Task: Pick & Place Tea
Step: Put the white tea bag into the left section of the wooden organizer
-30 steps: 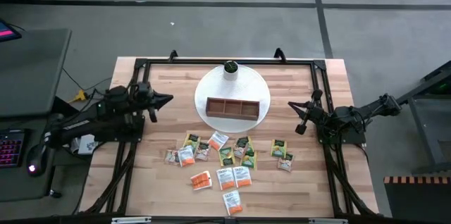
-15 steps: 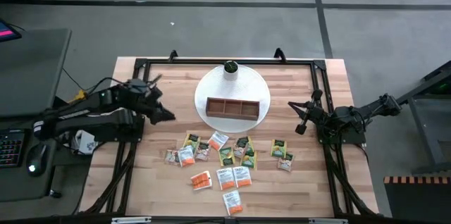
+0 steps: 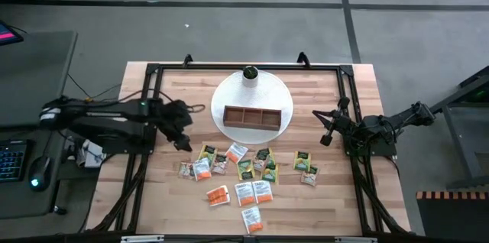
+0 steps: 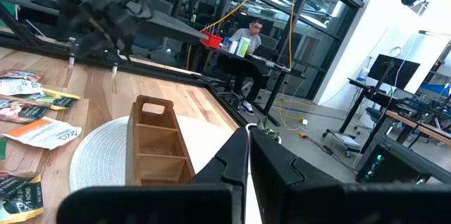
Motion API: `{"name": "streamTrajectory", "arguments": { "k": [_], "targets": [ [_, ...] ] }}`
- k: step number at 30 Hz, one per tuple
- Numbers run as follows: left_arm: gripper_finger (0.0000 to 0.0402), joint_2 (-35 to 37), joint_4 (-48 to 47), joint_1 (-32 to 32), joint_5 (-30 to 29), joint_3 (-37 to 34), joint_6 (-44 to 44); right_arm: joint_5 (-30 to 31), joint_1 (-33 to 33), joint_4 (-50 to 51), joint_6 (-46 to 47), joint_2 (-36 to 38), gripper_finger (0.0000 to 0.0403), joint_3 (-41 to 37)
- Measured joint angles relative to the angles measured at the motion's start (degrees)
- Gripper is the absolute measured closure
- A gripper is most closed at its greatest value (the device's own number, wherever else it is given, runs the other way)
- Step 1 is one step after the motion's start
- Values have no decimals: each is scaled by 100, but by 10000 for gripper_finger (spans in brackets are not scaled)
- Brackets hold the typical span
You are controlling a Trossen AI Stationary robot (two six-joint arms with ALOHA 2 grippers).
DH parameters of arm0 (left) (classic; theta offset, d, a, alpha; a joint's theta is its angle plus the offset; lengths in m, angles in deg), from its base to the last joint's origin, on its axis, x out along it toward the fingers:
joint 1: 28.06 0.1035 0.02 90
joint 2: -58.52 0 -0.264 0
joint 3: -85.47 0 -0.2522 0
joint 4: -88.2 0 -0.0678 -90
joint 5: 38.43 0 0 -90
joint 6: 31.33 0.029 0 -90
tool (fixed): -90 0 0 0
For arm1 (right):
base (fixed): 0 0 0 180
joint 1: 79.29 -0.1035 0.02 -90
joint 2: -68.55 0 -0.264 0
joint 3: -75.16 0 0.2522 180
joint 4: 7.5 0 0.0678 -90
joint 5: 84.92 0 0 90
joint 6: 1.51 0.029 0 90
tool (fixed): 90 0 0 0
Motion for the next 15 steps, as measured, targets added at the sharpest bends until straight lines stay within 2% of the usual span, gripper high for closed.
{"name": "streamTrajectory", "arguments": {
  "k": [11,15],
  "targets": [
    [131,-1159,699,-591,-79,-33,-151,0,-1,0,0,0,391,-1],
    [131,-1416,1340,-766,-21,-213,-233,0,0,0,0,-1,391,-1]
  ]
}}
